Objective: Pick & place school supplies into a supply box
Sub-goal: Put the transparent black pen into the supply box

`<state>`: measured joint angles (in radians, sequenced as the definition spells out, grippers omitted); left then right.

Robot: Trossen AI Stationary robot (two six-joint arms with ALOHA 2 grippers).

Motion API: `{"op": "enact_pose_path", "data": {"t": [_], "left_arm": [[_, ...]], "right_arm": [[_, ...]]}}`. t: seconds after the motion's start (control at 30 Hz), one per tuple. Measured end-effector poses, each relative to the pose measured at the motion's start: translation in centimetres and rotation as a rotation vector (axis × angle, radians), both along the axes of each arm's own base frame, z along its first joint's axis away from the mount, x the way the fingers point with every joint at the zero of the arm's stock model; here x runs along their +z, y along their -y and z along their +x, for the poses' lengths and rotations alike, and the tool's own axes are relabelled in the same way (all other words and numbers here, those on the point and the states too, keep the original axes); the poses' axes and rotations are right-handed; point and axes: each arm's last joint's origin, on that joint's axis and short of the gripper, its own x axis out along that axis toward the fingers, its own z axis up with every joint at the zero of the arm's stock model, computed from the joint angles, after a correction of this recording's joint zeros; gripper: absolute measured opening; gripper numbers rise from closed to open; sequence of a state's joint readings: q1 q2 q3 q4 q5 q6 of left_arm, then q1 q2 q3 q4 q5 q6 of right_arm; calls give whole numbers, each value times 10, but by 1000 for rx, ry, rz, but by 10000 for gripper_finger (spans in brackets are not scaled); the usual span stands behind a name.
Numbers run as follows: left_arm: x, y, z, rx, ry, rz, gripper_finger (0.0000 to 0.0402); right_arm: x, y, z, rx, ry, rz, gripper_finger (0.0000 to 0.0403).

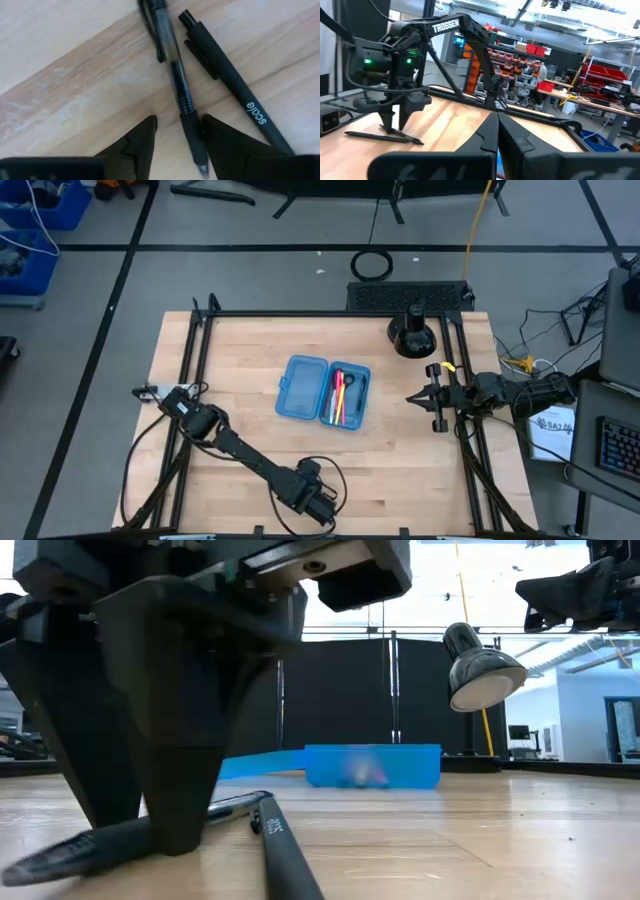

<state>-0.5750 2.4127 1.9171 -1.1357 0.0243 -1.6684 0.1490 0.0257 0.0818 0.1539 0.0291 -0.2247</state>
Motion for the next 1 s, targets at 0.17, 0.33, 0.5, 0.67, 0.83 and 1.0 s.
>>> {"op": "enact_pose_path", "data": {"t": [0.17, 0.33, 0.5, 0.67, 0.83, 1.0], "left_arm": [[-1, -2, 3, -47, 17, 6, 113], [-1, -4, 7, -75, 45, -5, 41], [1, -5, 8, -103, 74, 17, 30], [17, -4, 4, -93, 127, 66, 39], [44, -11, -6, -73, 223, 267, 31], [100, -7, -27, -68, 393, 358, 31]], "right_arm": [[0, 0, 0, 0, 0, 0, 0], [0, 0, 0, 1, 0, 0, 0], [0, 0, 0, 3, 0, 0, 0], [0, 0, 0, 4, 0, 0, 0], [0, 0, 0, 4, -2, -1, 0], [0, 0, 0, 4, -5, -1, 0]]}}
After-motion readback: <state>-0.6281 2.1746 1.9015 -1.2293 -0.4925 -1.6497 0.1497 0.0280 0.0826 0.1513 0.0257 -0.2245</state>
